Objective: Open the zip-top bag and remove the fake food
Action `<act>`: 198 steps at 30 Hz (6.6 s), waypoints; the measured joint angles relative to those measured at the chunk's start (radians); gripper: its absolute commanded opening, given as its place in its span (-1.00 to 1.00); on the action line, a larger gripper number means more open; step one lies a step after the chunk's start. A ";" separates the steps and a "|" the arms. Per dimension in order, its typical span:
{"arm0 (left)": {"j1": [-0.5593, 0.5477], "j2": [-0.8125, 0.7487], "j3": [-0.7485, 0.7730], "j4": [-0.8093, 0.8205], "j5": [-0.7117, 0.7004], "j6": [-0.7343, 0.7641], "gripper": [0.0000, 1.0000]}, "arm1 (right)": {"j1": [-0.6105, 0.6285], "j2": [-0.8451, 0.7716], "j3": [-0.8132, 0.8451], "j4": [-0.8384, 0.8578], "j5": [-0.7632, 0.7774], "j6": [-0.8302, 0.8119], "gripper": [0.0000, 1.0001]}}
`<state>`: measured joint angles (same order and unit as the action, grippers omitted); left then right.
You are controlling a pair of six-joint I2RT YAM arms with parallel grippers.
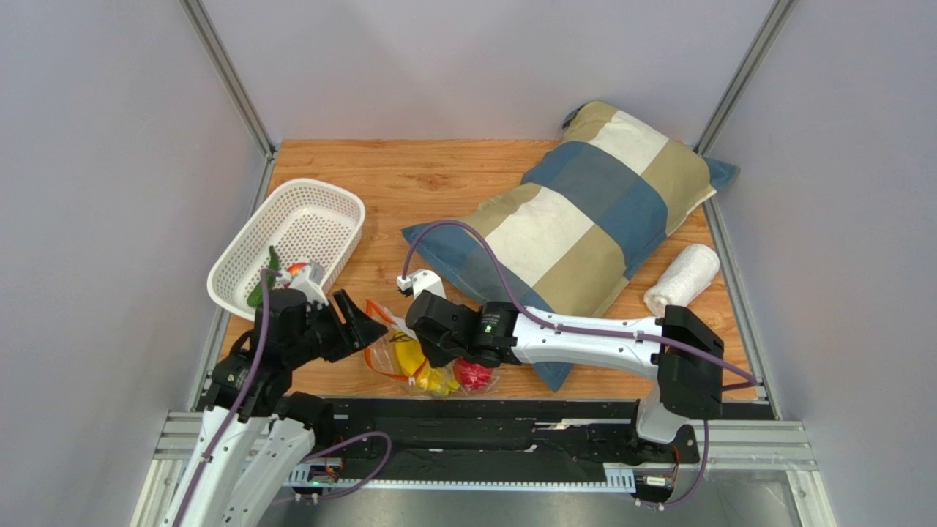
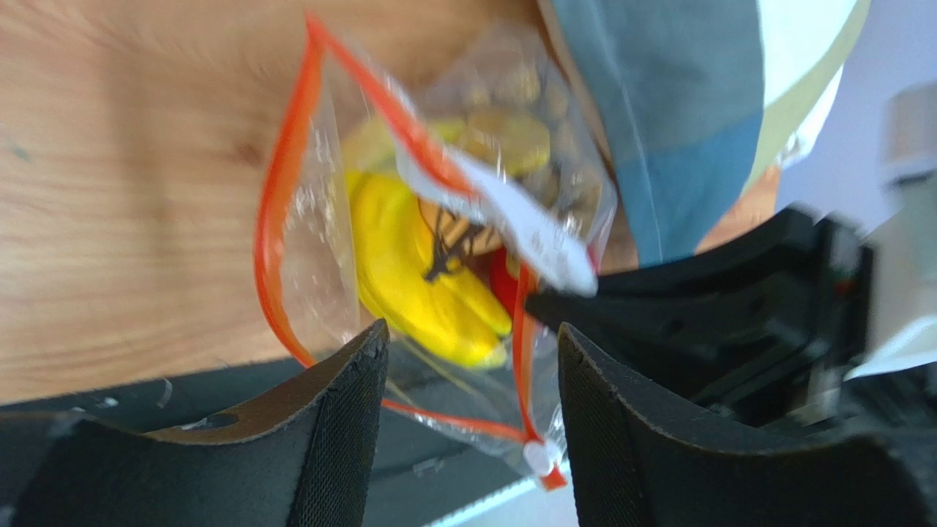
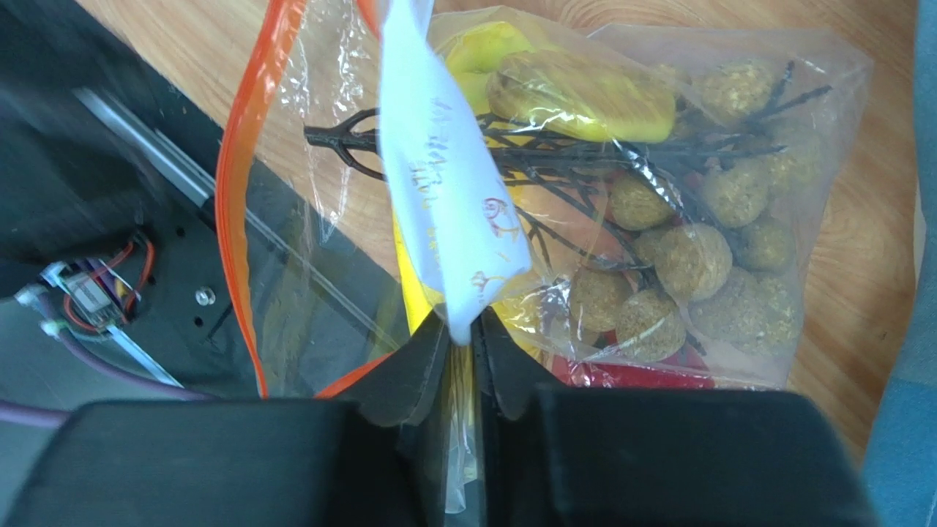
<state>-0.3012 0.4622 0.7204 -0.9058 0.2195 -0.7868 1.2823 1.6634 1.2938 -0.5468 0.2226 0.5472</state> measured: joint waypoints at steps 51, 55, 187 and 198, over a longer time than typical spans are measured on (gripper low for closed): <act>-0.151 0.231 0.049 0.200 0.122 0.025 -1.00 | -0.053 -0.111 -0.053 0.035 0.061 0.039 -1.00; -0.151 0.167 0.115 0.154 0.182 0.067 -1.00 | -0.105 -0.164 -0.079 0.042 0.089 0.051 -1.00; -0.343 0.635 -0.040 0.320 -0.153 -0.046 0.50 | -0.098 -0.194 -0.120 0.085 -0.084 0.085 -1.00; -0.354 0.723 -0.140 0.493 -0.142 -0.084 0.18 | -0.098 -0.195 -0.179 0.122 -0.082 0.100 -1.00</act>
<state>-0.6552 1.1854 0.5800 -0.4126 0.0772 -0.8703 1.1843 1.4681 1.1145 -0.4252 0.1410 0.6472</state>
